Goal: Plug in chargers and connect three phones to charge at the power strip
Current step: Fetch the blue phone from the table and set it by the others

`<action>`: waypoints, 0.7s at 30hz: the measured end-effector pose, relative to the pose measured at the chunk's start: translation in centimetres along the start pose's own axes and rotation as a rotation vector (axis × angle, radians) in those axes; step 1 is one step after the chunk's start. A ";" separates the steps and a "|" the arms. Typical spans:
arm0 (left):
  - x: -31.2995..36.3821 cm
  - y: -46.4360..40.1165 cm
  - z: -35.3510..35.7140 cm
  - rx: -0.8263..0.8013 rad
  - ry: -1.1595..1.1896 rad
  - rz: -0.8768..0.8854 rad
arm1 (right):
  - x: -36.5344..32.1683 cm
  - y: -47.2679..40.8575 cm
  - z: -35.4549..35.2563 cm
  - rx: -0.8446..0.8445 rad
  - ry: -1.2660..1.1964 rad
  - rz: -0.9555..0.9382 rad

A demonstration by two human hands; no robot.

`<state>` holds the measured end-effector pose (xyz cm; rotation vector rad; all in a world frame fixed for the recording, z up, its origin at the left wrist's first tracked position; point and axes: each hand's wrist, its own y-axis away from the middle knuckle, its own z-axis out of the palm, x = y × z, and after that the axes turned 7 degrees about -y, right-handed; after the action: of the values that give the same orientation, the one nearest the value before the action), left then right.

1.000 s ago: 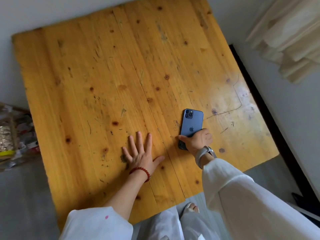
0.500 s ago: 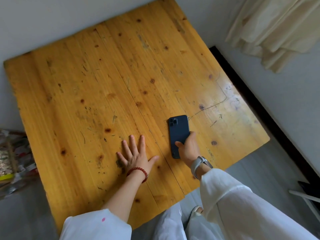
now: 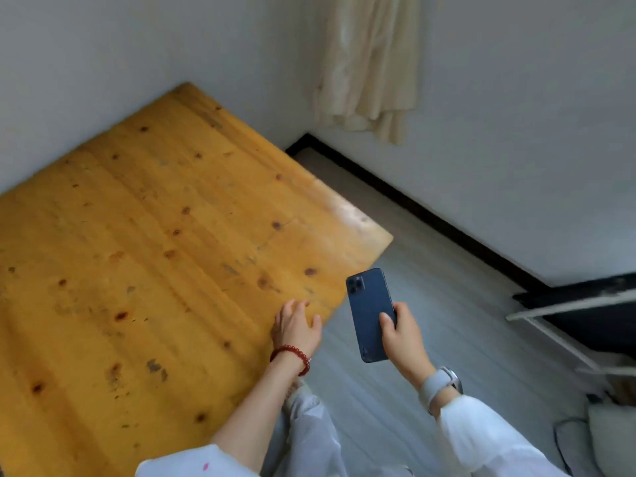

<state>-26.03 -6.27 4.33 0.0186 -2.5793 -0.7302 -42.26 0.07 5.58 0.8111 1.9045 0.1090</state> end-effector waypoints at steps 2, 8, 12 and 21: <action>5.2 1.8 2.2 -0.037 -0.086 0.152 | 2.6 1.5 -5.3 0.096 -0.089 0.028; 20.0 9.5 12.1 -0.119 -0.239 0.521 | 13.4 8.8 -21.6 0.408 -0.268 0.146; 30.2 17.9 22.5 -0.278 -0.315 0.809 | 22.7 16.5 -32.2 0.690 -0.355 0.301; 45.4 38.3 42.2 -0.636 -0.642 1.415 | 38.1 33.1 -44.7 1.244 -0.633 0.672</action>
<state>-80.73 41.37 10.91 -2.1957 -1.8839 -0.9111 -73.23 59.74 11.08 1.9840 0.8729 -0.8993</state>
